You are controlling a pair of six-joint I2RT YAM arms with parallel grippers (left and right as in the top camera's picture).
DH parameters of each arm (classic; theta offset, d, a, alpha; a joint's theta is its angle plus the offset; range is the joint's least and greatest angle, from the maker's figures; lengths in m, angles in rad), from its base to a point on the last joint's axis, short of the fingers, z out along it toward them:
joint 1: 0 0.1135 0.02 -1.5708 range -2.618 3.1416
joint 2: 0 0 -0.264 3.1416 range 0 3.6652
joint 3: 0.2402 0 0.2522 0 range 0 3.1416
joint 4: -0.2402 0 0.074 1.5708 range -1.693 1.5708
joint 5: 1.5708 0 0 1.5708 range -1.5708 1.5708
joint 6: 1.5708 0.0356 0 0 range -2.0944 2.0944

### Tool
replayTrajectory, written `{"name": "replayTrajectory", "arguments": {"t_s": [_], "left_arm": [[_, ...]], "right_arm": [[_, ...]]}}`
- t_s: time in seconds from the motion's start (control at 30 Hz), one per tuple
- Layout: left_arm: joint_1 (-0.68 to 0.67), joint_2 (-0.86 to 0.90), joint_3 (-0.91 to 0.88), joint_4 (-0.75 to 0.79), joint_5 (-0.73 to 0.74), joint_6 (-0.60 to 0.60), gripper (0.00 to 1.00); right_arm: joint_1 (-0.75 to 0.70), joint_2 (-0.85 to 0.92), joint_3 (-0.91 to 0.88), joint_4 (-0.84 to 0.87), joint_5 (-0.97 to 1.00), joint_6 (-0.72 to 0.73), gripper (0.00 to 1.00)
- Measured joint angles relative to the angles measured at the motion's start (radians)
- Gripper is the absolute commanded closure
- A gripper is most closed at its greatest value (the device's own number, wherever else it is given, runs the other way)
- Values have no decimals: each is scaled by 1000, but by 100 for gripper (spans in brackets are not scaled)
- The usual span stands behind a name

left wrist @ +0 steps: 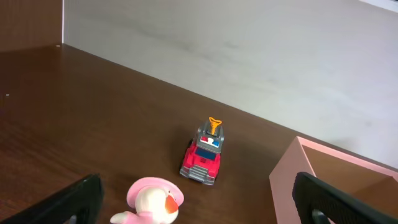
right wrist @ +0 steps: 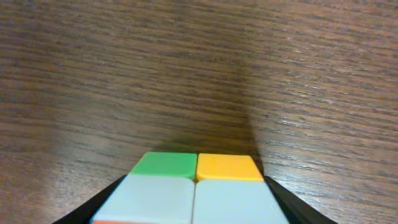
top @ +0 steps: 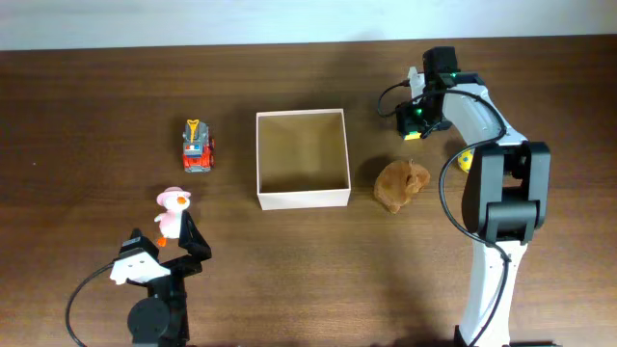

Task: Pack container

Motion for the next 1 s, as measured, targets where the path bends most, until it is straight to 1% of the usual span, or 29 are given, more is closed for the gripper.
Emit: {"name": "replayTrajectory", "arguments": {"t_s": [0.1, 0.13, 0.23, 0.27, 0.3, 0.37, 0.73, 1.0], "left_arm": [[0, 0, 0, 0, 0, 0, 1], [0, 0, 0, 0, 0, 0, 1], [0, 0, 0, 0, 0, 0, 1], [0, 0, 0, 0, 0, 0, 1], [0, 0, 0, 0, 0, 0, 1], [0, 0, 0, 0, 0, 0, 1], [0, 0, 0, 0, 0, 0, 1], [0, 0, 0, 0, 0, 0, 1]], "right_arm": [[0, 1, 0, 11, 0, 2, 59], [0, 1, 0, 14, 0, 3, 60], [0, 1, 1, 16, 2, 3, 60], [0, 1, 1, 16, 2, 4, 59], [0, 1, 1, 16, 2, 3, 55], [0, 1, 2, 15, 2, 3, 54], [0, 15, 33, 3, 2, 3, 54], [0, 31, 134, -82, 0, 4, 55]]}}
